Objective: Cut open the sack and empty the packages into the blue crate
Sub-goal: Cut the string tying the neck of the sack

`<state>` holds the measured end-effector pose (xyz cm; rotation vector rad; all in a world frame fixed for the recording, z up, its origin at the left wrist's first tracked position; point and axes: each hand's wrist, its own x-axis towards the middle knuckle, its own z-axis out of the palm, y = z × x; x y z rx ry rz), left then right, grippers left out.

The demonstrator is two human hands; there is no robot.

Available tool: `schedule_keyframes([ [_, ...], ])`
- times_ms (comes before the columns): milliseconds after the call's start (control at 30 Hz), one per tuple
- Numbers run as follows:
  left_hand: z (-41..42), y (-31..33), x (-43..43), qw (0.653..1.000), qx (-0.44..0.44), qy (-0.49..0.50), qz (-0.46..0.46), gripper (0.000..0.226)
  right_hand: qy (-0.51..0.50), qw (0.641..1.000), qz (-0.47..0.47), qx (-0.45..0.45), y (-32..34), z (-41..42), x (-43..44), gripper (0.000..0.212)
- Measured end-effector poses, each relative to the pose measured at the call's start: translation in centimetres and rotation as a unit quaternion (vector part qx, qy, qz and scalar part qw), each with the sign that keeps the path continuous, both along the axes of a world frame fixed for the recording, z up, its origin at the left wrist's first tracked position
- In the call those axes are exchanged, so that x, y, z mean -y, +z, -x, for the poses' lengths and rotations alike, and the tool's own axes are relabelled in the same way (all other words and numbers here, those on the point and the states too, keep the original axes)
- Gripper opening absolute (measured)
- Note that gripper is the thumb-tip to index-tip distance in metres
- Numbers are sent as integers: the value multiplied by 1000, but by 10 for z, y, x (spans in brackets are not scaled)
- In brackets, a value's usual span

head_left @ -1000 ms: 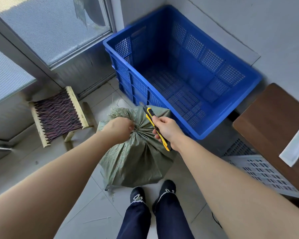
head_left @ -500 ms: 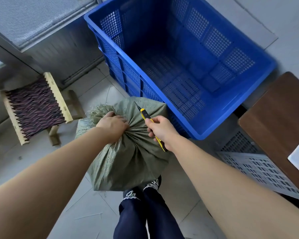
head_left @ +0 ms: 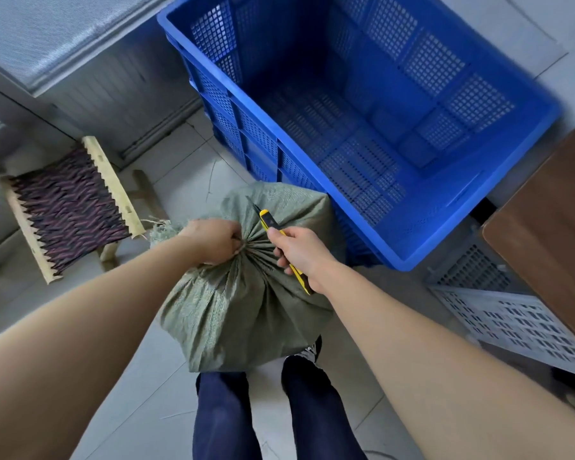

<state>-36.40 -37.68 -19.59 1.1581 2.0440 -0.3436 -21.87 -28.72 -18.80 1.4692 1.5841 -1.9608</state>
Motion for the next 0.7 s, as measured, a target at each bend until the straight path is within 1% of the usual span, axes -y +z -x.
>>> schedule_keyframes([
  [67,2,1,5,994,55,88,-41,20,-16,1000,5,4,1,5,8,23],
  [167,6,-1,19,963,149,202,-102,12,-33,999,17,10,-1,11,23,21],
  [267,11,-4,33,924,221,279,-141,10,-53,998,31,14,-5,19,40,32],
  [300,13,-6,37,916,232,294,-147,10,-63,997,34,16,-6,22,45,31],
  [367,16,-8,43,907,236,309,-161,10,-94,995,30,20,-11,28,55,24],
  [433,19,-10,47,904,234,314,-174,10,-126,992,8,24,-17,35,63,24],
  [533,24,-12,51,900,259,306,-171,10,-149,988,-27,36,-23,45,68,20],
  [633,28,-13,55,895,280,307,-162,23,-162,985,-44,41,-25,52,69,11],
  [700,30,-13,57,900,275,297,-164,31,-166,984,-46,44,-27,56,71,11],
])
